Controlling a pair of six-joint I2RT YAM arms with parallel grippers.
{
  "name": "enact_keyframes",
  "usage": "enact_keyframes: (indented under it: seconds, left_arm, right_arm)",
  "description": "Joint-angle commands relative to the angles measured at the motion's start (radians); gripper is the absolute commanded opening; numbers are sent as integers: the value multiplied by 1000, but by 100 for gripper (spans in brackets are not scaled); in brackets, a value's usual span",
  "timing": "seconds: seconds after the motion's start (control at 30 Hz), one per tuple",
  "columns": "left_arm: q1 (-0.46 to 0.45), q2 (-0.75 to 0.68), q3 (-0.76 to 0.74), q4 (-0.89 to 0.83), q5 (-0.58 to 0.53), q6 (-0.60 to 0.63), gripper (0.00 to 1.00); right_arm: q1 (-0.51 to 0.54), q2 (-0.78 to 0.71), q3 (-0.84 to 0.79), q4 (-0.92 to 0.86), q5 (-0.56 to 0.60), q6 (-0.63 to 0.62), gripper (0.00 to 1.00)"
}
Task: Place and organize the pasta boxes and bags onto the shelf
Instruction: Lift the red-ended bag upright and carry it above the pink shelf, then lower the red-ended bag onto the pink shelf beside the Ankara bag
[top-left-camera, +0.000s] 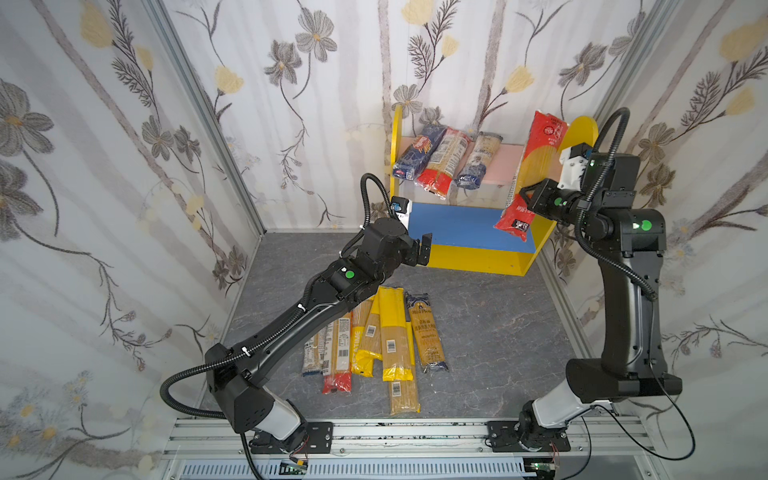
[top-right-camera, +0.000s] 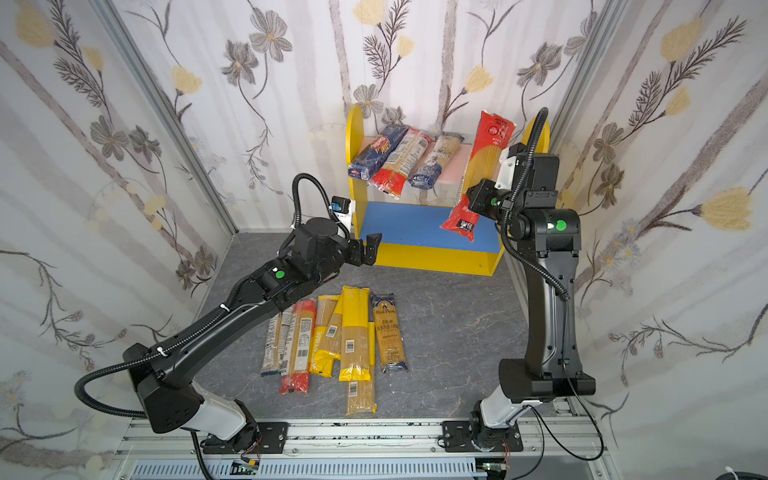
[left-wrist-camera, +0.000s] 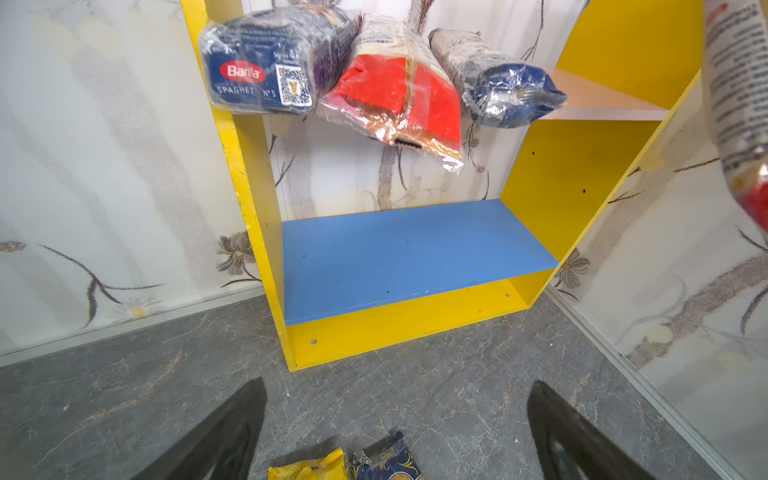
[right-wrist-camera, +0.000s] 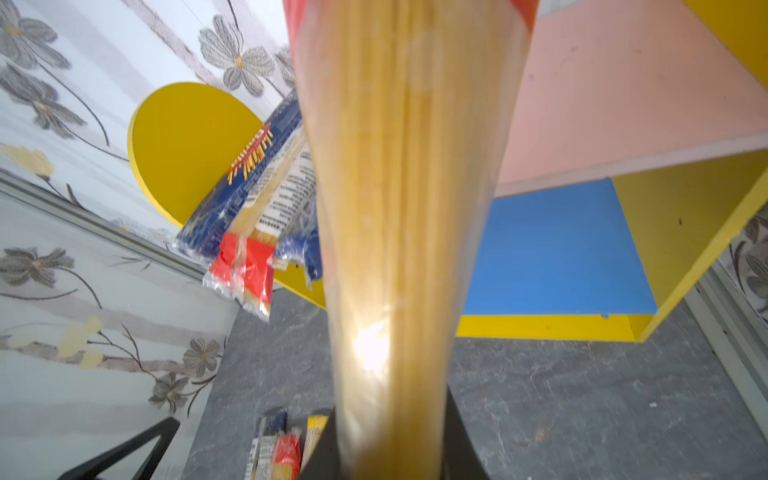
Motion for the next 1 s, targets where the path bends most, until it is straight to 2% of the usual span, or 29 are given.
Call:
enact_keyframes:
  seconds: [0.0, 0.2, 0.43, 0.53, 0.67, 0.7, 0.8, 0.97]
  left_arm:
    - [16, -4, 6, 16, -5, 28, 100]
    - [58, -25, -5, 16, -1, 39, 100]
    - [115, -28, 2, 15, 26, 43, 100]
    - [134, -19, 12, 15, 42, 46, 100]
    - [154, -10, 18, 15, 65, 48, 100]
    - [159, -9, 18, 15, 71, 48, 100]
    - [170, -3, 19, 15, 85, 48, 100]
    - [180, 5, 18, 15, 97, 43, 100]
  right_arm:
    - [-18, 64, 43, 301, -72, 47, 3]
    - [-41, 229, 163, 412, -142, 110, 5]
    - [-44, 322, 175, 491, -165, 160, 11]
    - [-44, 340, 174, 496, -143, 168, 24]
    - [-45, 353, 175, 491, -125, 169, 53]
    - [-44, 354, 175, 489, -124, 168, 57]
    - [-44, 353, 174, 469, -116, 165, 63]
    - [-43, 336, 175, 408, -104, 146, 66]
